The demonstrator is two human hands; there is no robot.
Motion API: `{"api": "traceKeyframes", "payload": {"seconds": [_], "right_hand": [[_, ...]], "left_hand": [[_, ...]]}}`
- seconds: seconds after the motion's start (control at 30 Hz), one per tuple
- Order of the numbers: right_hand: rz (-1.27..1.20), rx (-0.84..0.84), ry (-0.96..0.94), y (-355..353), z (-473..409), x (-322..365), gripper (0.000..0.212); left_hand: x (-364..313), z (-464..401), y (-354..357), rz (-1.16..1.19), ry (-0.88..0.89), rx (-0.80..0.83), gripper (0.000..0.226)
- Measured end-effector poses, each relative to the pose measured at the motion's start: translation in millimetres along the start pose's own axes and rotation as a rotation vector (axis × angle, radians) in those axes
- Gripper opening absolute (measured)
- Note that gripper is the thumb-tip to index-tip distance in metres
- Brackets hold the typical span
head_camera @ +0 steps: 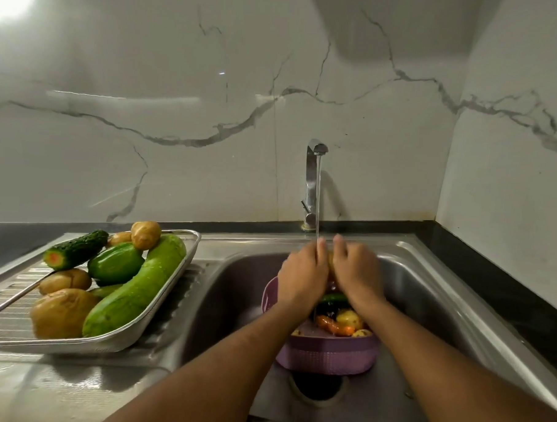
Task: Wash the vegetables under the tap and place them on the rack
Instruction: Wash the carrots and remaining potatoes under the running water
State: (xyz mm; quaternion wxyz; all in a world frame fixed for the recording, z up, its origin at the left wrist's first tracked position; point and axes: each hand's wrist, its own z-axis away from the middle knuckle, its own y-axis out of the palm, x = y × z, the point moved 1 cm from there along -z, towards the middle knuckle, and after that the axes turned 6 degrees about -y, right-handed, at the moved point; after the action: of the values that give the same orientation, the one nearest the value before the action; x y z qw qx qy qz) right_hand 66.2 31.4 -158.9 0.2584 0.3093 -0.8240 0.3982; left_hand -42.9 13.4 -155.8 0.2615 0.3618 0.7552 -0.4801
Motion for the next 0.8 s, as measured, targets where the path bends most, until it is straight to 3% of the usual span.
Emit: {"api": "traceKeyframes", "payload": {"seconds": [0.07, 0.1, 0.13, 0.2, 0.23, 0.27, 0.37, 0.4, 0.43, 0.53, 0.57, 0.6, 0.67, 0.7, 0.73, 0.8], "right_hand": [[-0.109, -0.274, -0.193, -12.7, -3.5, 15.4, 0.049], [-0.103, -0.269, -0.2, -12.7, -4.0, 15.5, 0.048], [-0.053, -0.164, -0.14, -9.1, -3.1, 12.6, 0.048], [0.129, 0.242, 0.129, 3.9, 3.7, -2.2, 0.049], [0.163, 0.339, 0.179, 4.8, 6.7, -5.2, 0.049], [0.145, 0.305, 0.146, 2.7, 6.2, -4.1, 0.051], [-0.097, -0.24, -0.253, -15.1, -2.7, 18.5, 0.052], [-0.127, -0.307, -0.3, -15.7, -1.8, 23.5, 0.049], [-0.106, -0.263, -0.283, -13.3, -1.5, 22.8, 0.047], [0.263, 0.365, 0.096, 4.1, 5.1, -0.6, 0.045], [0.294, 0.403, 0.133, 2.3, 6.1, -3.7, 0.047], [0.238, 0.323, 0.095, -1.3, 2.9, -3.1, 0.05], [0.018, -0.109, -0.158, -11.3, -3.8, 8.8, 0.053], [-0.043, -0.238, -0.236, -14.7, -1.9, 14.4, 0.052], [-0.062, -0.235, -0.229, -14.4, -0.2, 16.4, 0.051], [0.065, 0.093, 0.01, -3.9, 3.3, 5.9, 0.052]], "left_hand": [[-15.3, -0.9, -3.2, 0.18, 0.082, -0.163, 0.039], [-15.1, -1.0, -2.4, 0.175, 0.084, -0.141, 0.039], [-8.9, -0.7, -0.2, 0.121, 0.03, -0.073, 0.039], [11.9, 0.5, 6.6, -0.027, -0.215, 0.137, 0.04], [18.4, 0.7, 8.0, -0.065, -0.254, 0.162, 0.042], [18.4, 0.3, 7.6, -0.043, -0.226, 0.116, 0.043], [-9.4, -0.7, -0.7, 0.269, 0.051, -0.193, 0.04], [-12.4, -1.0, -2.8, 0.304, 0.095, -0.221, 0.038], [-9.3, -1.9, -3.0, 0.269, 0.085, -0.189, 0.037], [20.3, -4.1, 7.0, -0.158, -0.173, 0.217, 0.033], [23.4, -3.9, 7.3, -0.234, -0.186, 0.25, 0.033], [20.6, -5.0, 6.4, -0.166, -0.146, 0.177, 0.036], [-2.9, -4.1, 1.0, 0.192, -0.035, -0.074, 0.039], [-8.8, -3.2, -0.5, 0.275, 0.008, -0.14, 0.039], [-8.2, -2.8, -0.9, 0.272, 0.029, -0.137, 0.038], [5.9, -1.7, 2.0, 0.119, -0.073, 0.039, 0.037]]}}
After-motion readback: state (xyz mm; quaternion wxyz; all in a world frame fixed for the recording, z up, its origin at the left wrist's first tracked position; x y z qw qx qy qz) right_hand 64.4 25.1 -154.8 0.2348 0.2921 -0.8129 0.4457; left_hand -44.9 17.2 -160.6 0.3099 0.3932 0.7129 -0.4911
